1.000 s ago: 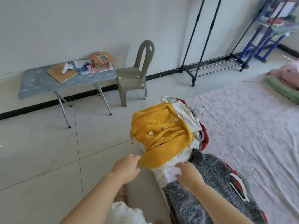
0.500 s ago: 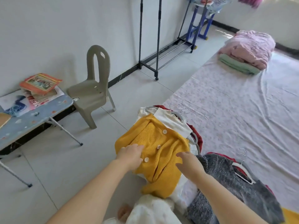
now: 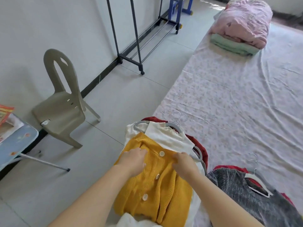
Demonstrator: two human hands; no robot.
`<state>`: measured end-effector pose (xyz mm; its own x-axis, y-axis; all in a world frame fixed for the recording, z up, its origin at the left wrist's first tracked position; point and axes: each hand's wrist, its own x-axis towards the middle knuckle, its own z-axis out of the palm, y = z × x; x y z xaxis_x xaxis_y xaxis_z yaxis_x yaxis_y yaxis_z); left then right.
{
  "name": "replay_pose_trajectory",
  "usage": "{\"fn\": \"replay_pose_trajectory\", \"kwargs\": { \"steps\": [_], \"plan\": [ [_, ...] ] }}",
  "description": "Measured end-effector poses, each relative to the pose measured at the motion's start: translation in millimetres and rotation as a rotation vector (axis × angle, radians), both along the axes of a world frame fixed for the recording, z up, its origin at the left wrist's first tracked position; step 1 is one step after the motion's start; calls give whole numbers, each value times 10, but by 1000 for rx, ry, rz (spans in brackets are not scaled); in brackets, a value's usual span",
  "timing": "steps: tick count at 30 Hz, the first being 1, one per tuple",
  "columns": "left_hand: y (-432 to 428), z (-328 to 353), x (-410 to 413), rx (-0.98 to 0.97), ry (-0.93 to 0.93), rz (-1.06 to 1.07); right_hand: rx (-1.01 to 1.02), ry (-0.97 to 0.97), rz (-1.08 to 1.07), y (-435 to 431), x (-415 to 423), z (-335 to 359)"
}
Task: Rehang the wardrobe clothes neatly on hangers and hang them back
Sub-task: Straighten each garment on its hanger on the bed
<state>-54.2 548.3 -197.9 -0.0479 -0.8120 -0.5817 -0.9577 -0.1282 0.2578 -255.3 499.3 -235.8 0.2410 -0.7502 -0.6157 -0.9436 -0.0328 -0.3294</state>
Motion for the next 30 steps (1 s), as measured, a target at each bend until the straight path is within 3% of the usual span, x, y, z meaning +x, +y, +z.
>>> {"fn": "replay_pose_trajectory", "kwargs": {
  "steps": [14,23,30],
  "plan": [
    [-1331,-790,57,55,80,25,-7,10,-181,-1580,185,-1114],
    [-1557,-1138,34,121,95,19,-13,-3,-261,-1707,158,-1575],
    [-1537,-1047,-36,45,128,0,-154,-86,-354,-1626,106,-1351]
  ]
}}
